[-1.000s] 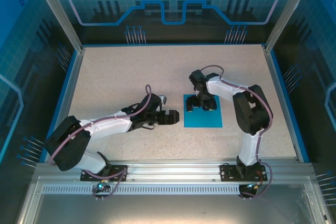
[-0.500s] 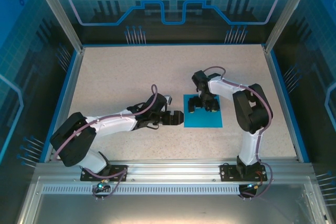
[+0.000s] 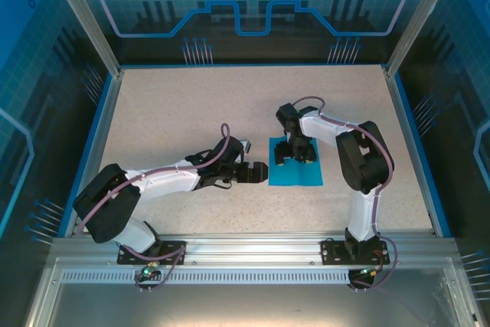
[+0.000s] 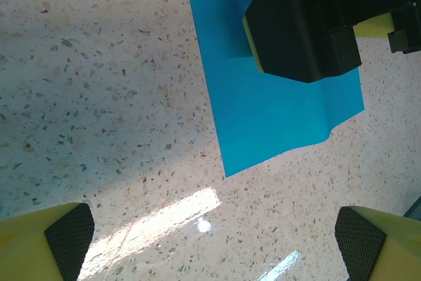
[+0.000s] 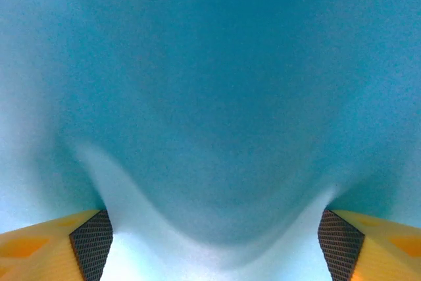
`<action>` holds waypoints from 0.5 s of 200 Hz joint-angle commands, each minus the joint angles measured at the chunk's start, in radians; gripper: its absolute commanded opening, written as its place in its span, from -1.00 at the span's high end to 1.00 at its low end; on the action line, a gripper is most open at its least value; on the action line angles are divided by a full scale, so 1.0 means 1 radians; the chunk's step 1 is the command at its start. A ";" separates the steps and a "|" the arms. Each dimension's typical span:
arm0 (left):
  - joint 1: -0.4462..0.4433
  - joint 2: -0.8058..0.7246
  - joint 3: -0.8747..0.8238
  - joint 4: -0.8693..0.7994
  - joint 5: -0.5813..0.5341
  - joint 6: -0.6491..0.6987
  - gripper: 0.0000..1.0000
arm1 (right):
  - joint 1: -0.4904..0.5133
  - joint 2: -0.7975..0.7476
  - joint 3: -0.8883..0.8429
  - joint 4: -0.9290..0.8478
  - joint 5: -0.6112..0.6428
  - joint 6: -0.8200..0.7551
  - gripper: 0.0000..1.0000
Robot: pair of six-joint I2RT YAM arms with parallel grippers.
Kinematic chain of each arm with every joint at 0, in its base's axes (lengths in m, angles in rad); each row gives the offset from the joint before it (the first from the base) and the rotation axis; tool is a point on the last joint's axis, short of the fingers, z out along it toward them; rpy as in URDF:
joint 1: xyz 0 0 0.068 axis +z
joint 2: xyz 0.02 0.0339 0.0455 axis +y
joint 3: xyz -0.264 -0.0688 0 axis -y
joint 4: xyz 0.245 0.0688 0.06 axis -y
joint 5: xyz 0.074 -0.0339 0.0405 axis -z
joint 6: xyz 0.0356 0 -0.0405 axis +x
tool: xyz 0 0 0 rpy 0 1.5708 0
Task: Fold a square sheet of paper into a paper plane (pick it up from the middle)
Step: Fold the square sheet of paper in half at the center of the table.
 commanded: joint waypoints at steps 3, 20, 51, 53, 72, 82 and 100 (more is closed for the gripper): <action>-0.010 -0.003 0.033 -0.028 -0.012 0.012 -0.97 | 0.014 0.073 -0.036 -0.007 0.022 0.010 -0.69; -0.010 -0.007 0.031 -0.031 -0.012 0.010 -0.97 | 0.019 0.051 -0.026 -0.020 0.035 0.008 -0.52; -0.010 -0.015 0.028 -0.040 -0.022 0.011 -0.97 | 0.023 -0.025 -0.017 -0.038 0.043 0.008 -0.17; -0.011 -0.016 0.028 -0.041 -0.026 0.010 -0.97 | 0.023 -0.030 -0.018 -0.037 0.042 0.007 -0.15; -0.011 -0.034 0.018 -0.045 -0.059 0.000 -0.97 | 0.023 -0.070 -0.024 -0.046 0.037 0.004 0.02; -0.010 -0.047 0.010 -0.044 -0.086 -0.010 -0.97 | 0.024 -0.091 -0.031 -0.045 0.026 0.004 0.09; -0.009 -0.078 -0.011 -0.049 -0.138 -0.030 -0.97 | 0.024 -0.135 -0.047 -0.032 -0.016 -0.003 0.19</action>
